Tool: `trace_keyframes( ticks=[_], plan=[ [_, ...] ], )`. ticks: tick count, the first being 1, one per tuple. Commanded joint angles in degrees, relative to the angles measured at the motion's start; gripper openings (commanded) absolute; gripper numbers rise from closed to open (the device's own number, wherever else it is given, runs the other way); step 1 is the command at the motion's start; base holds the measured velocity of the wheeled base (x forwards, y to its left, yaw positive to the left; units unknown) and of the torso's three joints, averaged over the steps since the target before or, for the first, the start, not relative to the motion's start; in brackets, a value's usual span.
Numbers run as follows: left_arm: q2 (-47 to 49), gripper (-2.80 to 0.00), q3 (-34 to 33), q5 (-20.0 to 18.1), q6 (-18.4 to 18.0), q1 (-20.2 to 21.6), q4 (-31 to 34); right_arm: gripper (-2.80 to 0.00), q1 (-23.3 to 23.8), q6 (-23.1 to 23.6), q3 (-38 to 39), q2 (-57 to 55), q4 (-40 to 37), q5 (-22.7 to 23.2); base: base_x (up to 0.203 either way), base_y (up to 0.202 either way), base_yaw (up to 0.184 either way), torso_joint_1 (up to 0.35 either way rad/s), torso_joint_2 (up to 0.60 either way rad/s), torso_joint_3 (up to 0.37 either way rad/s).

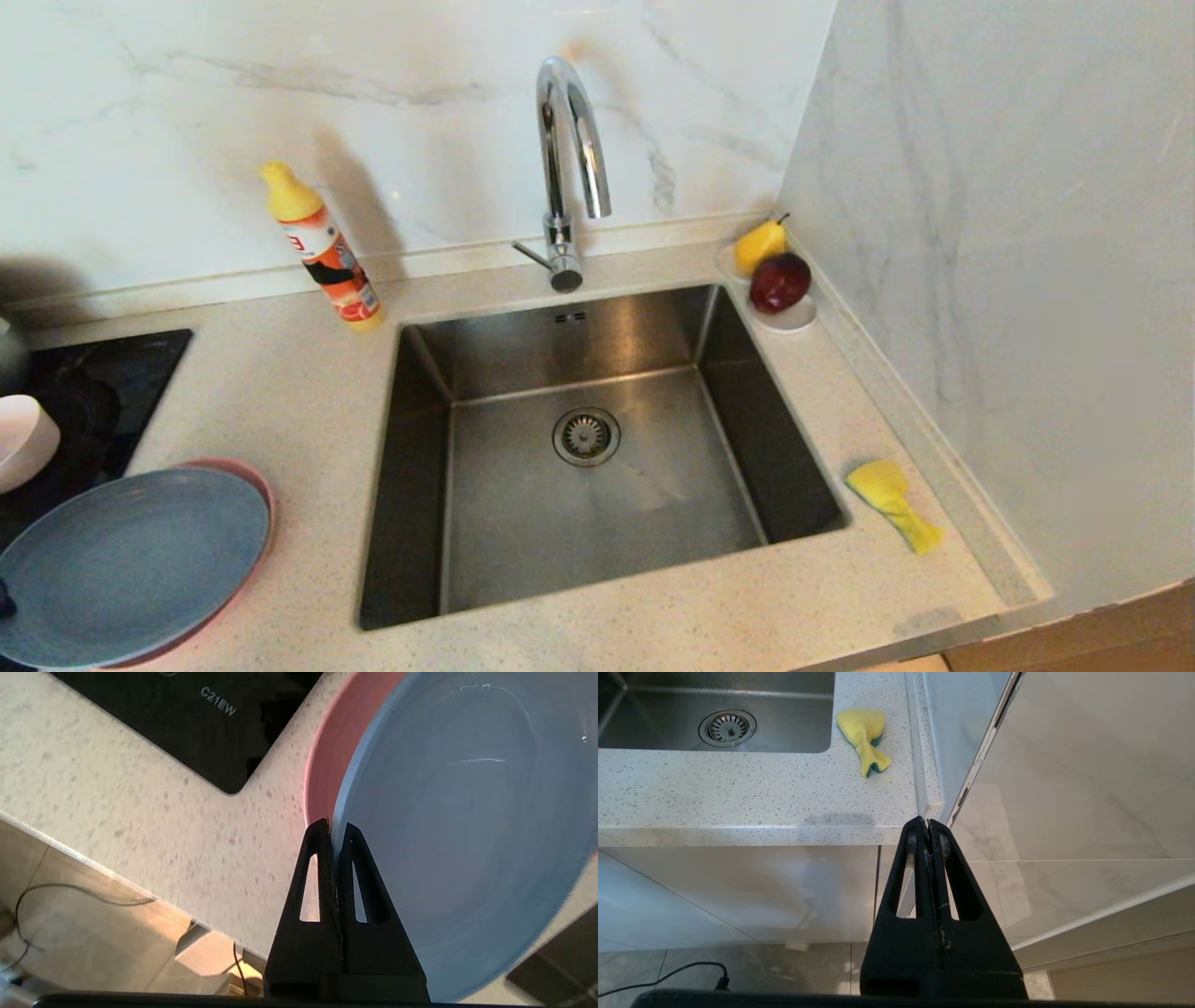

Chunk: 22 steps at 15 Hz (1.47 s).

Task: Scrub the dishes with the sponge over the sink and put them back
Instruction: Place the plate on the plate

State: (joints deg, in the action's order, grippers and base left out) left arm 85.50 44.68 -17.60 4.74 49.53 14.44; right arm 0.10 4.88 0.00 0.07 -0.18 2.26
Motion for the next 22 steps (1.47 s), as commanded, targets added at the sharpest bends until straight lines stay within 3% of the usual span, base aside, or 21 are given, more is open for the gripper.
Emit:
trace_keyframes(
  ticks=[1,3,10,13,15,18,22],
  plan=[
    [2.5,-2.80,-2.2,-2.3,-0.4,0.5,-2.9,-2.80,0.0,0.0,0.0,0.0,0.0,0.0,0.000,0.000,0.000,0.000,0.00,0.000],
    [3.2,-2.80,-3.4,-6.5,-0.4,1.4,-6.7,-2.80,0.0,0.0,0.0,0.0,0.0,0.0,0.000,0.000,0.000,0.000,0.00,0.000],
    [9.3,-2.80,-3.9,-12.9,-0.6,3.6,-12.2,-2.80,0.0,0.0,0.0,0.0,0.0,0.0,0.000,0.000,0.000,0.000,0.00,0.000],
    [10.8,-2.80,-4.6,-16.9,-3.6,5.9,-12.3,-2.80,0.0,0.0,0.0,0.0,0.0,0.0,0.000,0.000,0.000,0.000,0.00,0.000],
    [10.9,-2.80,-5.7,-17.3,-6.0,6.0,-12.5,-2.80,0.0,0.0,0.0,0.0,0.0,0.0,0.000,0.000,0.000,0.000,0.00,0.000],
    [11.8,-2.80,-6.8,-20.3,-7.0,6.1,-14.8,-2.80,0.0,0.0,0.0,0.0,0.0,0.0,0.000,0.000,0.000,0.000,0.00,0.000],
    [12.3,-2.80,-6.7,-20.7,-7.6,6.1,-15.1,-2.80,0.0,0.0,0.0,0.0,0.0,0.0,0.000,0.000,0.000,0.000,0.00,0.000]
  ],
)
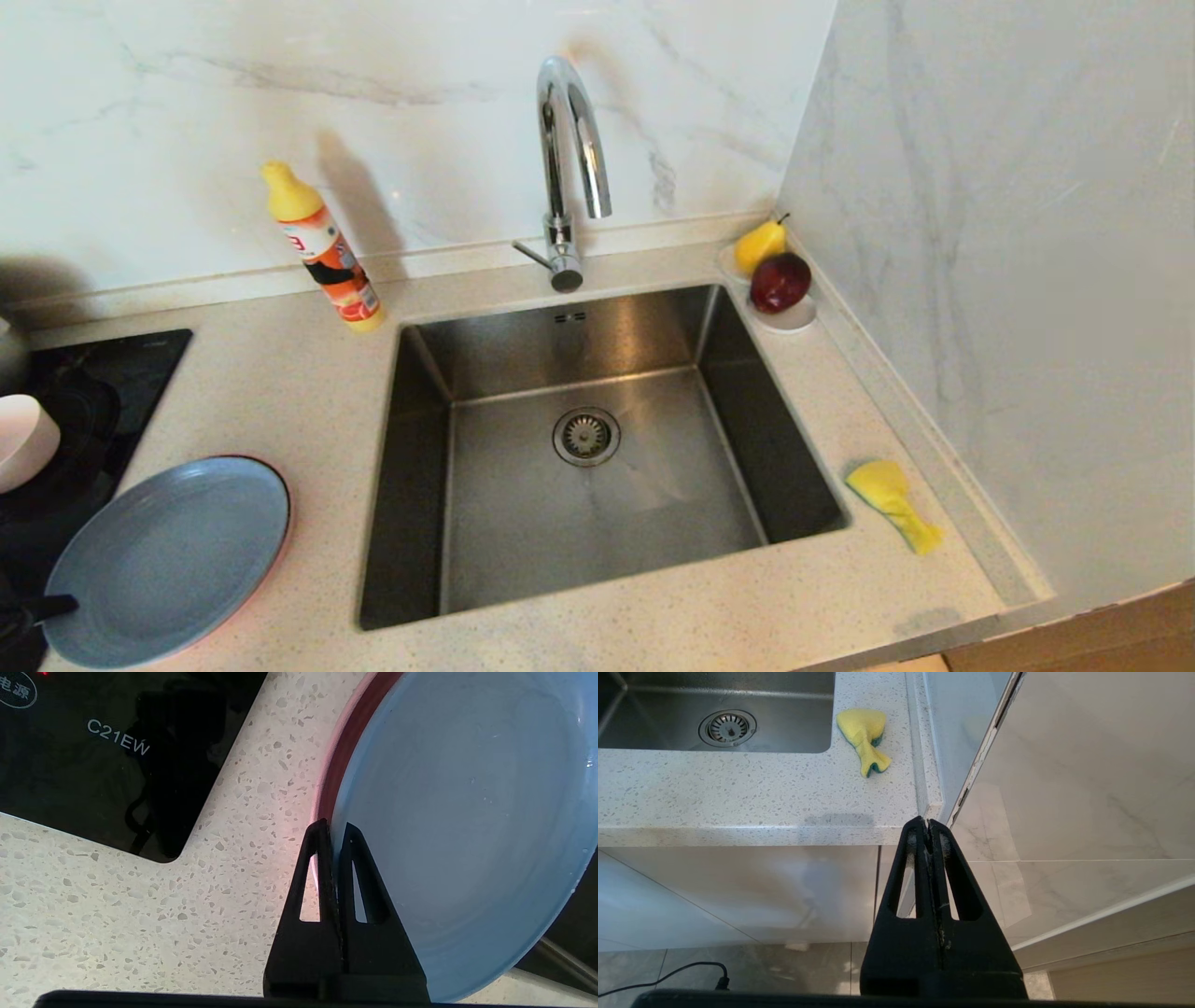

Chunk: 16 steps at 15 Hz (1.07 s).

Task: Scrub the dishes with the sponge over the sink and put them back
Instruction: Place the plate on the plate

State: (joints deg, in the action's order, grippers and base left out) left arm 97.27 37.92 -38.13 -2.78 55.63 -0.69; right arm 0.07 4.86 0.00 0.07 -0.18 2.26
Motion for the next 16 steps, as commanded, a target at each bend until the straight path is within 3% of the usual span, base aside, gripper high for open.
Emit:
trace_keyframes(
  ticks=[1,3,4,5,11,14,16],
  plan=[
    [0.6,-2.80,0.1,-0.2,0.0,0.1,0.0,-2.80,0.0,0.1,0.0,0.0,0.0,0.0,0.000,0.000,0.000,0.000,0.00,0.000],
    [0.6,-2.80,0.2,-0.1,-0.3,0.1,0.0,-2.80,0.0,0.1,0.0,0.0,0.0,0.0,0.000,0.000,0.000,0.000,0.00,0.000],
    [0.4,-1.52,0.4,-0.1,-0.4,0.1,0.0,-2.80,0.0,0.1,0.0,0.0,0.0,0.0,0.000,0.000,0.000,0.000,0.00,0.000],
    [0.2,0.00,0.7,-0.3,-0.3,0.1,0.0,-2.80,0.0,0.1,0.0,0.0,0.0,0.0,0.000,0.000,0.000,0.000,0.00,0.000],
    [-2.9,0.00,1.9,-0.6,0.7,0.3,0.7,-2.80,0.0,0.1,0.0,0.0,0.0,0.0,0.000,0.000,0.000,0.000,0.00,0.000],
    [-8.0,0.00,4.3,-0.4,4.8,0.2,1.4,-2.80,0.0,0.1,0.0,0.0,0.0,0.0,0.000,0.000,0.000,0.000,0.00,0.000],
    [-11.7,0.00,7.3,0.0,5.5,0.2,3.8,-2.80,0.0,0.1,0.0,0.0,0.0,0.0,0.000,0.000,0.000,0.000,0.00,0.000]
  ],
)
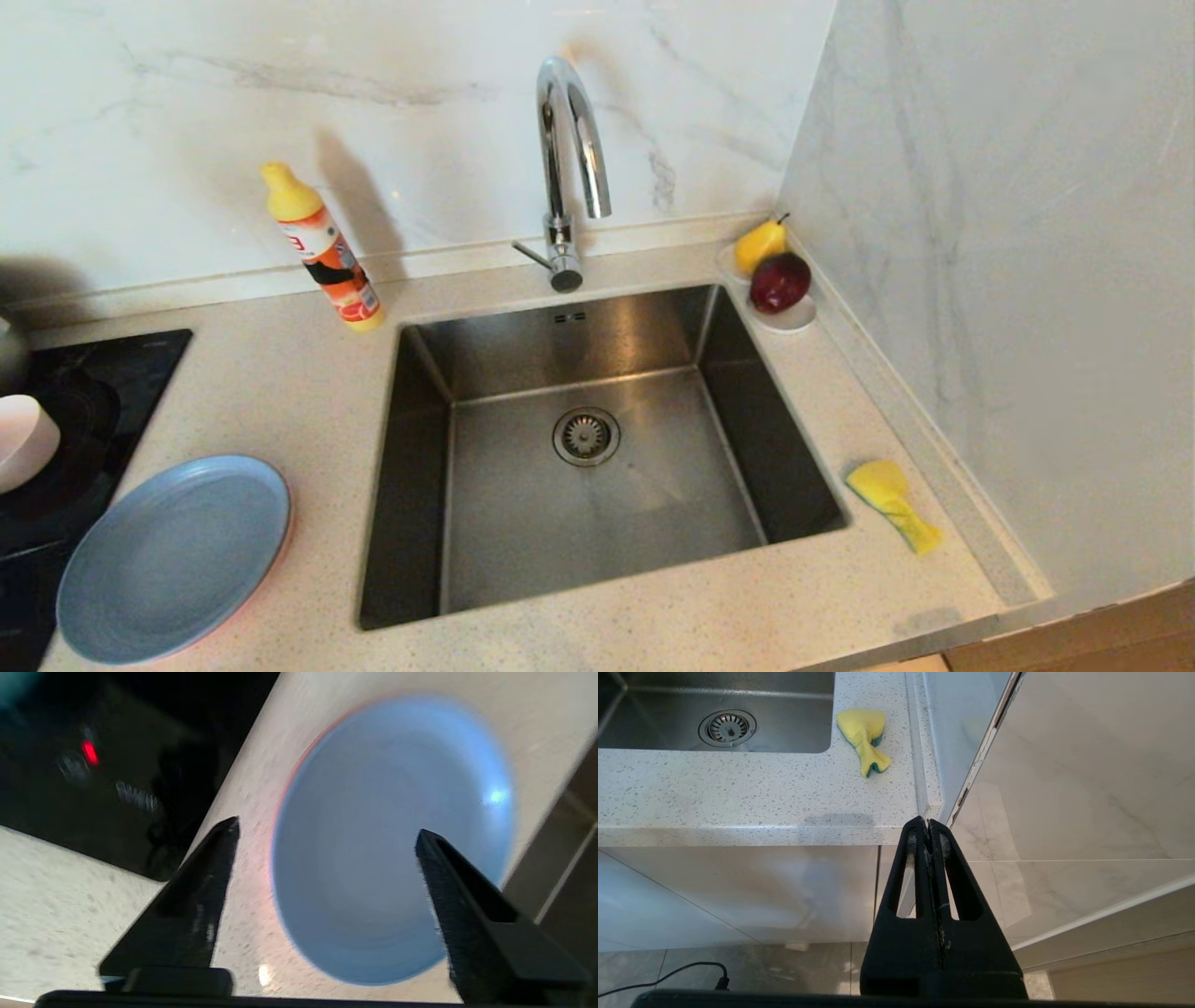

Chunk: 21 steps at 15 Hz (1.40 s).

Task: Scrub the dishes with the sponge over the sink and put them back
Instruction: Place the plate on the plate, then place the bowl on the plate

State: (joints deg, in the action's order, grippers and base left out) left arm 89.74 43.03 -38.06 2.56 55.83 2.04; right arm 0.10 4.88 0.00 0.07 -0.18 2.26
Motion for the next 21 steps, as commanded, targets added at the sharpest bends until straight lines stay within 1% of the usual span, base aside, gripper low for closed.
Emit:
trace_keyframes(
  ticks=[1,2,3,5,6,7,9,11,13,14,16,18,19,21],
  plan=[
    [-5.1,0.00,4.0,0.7,0.2,0.0,3.0,-2.80,0.0,0.0,0.0,0.0,0.0,0.0,0.000,0.000,0.000,0.000,0.00,0.000],
    [-5.3,-2.80,5.8,4.0,0.0,-0.1,5.0,-2.80,0.0,0.0,0.0,0.0,0.0,0.0,0.000,0.000,0.000,0.000,0.00,0.000],
    [-5.0,-2.80,8.0,6.9,-0.1,-0.3,6.4,-2.80,0.0,0.0,0.0,0.0,0.0,0.0,0.000,0.000,0.000,0.000,0.00,0.000],
    [-3.2,-2.80,11.5,9.9,-0.3,-0.4,7.0,-2.80,0.0,0.0,0.0,0.0,0.0,0.0,0.000,0.000,0.000,0.000,0.00,0.000],
    [-2.4,-2.80,12.8,12.7,-0.6,-0.4,7.1,-2.80,0.0,0.0,0.0,0.0,0.0,0.0,0.000,0.000,0.000,0.000,0.00,0.000],
    [-1.8,-2.80,13.8,14.8,-1.7,-0.4,7.0,-2.80,-0.1,0.0,0.0,0.0,0.0,0.0,0.000,0.000,0.000,0.000,0.00,0.000],
    [-0.9,-2.80,15.9,15.8,-4.8,-0.4,6.9,-2.80,0.0,0.0,0.0,0.0,0.0,0.0,0.000,0.000,0.000,0.000,0.00,0.000],
    [0.4,-2.80,18.9,16.5,-6.1,-0.5,7.1,-2.80,0.0,0.0,0.0,0.0,0.0,0.0,0.000,0.000,0.000,0.000,0.00,0.000],
    [2.8,-2.80,21.6,16.8,-9.8,-0.5,7.1,-2.80,0.0,0.0,0.0,0.0,0.0,0.0,0.000,0.000,0.000,0.000,0.00,0.000],
    [4.6,-2.80,23.2,17.3,-10.4,-0.5,7.1,-2.80,0.0,0.0,0.0,0.0,0.0,0.0,0.000,0.000,0.000,0.000,0.00,0.000],
    [8.7,-2.80,27.5,19.4,-10.9,-0.5,7.0,-2.80,-0.1,0.0,0.0,0.0,0.0,0.0,0.000,0.000,0.000,0.000,0.00,0.000],
    [12.6,-2.80,31.7,20.0,-11.5,-0.5,7.0,-2.80,0.0,0.0,0.0,0.0,0.0,0.0,0.000,0.000,0.000,0.000,0.00,0.000],
    [14.5,-2.80,33.1,20.1,-12.4,-0.5,7.0,-2.80,0.0,0.0,0.0,0.0,0.0,0.0,0.000,0.000,0.000,0.000,0.00,0.000],
    [17.6,-2.80,34.9,20.0,-16.0,-0.6,6.4,-2.80,0.0,0.0,0.0,0.0,0.0,0.0,0.000,0.000,0.000,0.000,0.00,0.000]
  ],
)
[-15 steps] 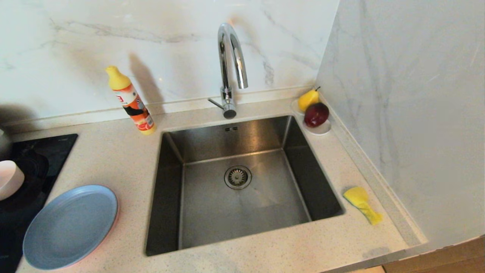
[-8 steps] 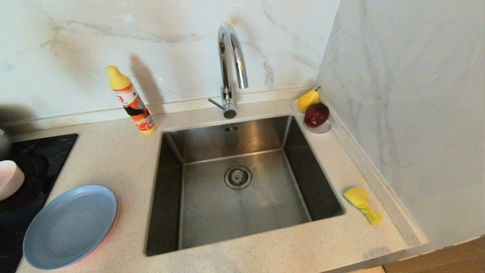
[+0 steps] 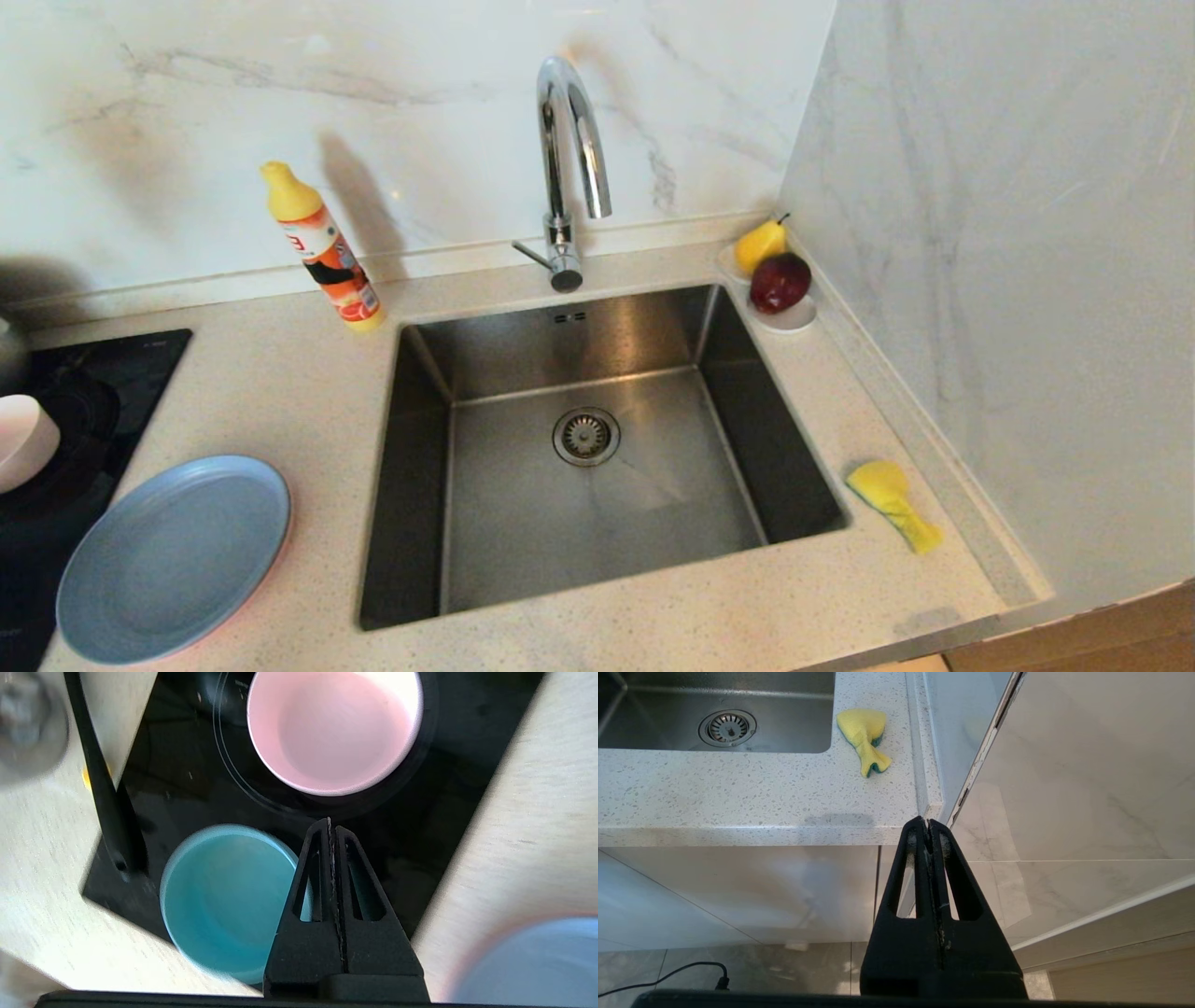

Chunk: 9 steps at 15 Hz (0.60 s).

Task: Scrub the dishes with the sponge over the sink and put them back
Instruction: Place the bowl on the plate

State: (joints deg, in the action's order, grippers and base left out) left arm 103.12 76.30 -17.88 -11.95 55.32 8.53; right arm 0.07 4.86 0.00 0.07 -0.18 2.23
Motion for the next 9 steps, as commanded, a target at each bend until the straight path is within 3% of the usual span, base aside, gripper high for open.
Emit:
trace_keyframes(
  ticks=[1,2,9],
  plan=[
    [5.7,-2.80,3.0,-0.1,-1.9,-0.2,-0.1,-2.80,0.0,0.1,0.0,0.0,0.0,0.1,0.000,0.000,0.000,0.000,0.00,0.000],
    [6.9,0.00,4.8,0.2,-2.0,-0.7,-0.1,-2.80,0.0,0.1,0.0,0.0,0.0,0.1,0.000,0.000,0.000,0.000,0.00,0.000],
    [14.0,0.00,11.3,1.5,-1.8,-4.1,-2.1,-2.80,0.0,0.1,0.0,0.0,0.0,0.1,0.000,0.000,0.000,0.000,0.00,0.000]
  ],
)
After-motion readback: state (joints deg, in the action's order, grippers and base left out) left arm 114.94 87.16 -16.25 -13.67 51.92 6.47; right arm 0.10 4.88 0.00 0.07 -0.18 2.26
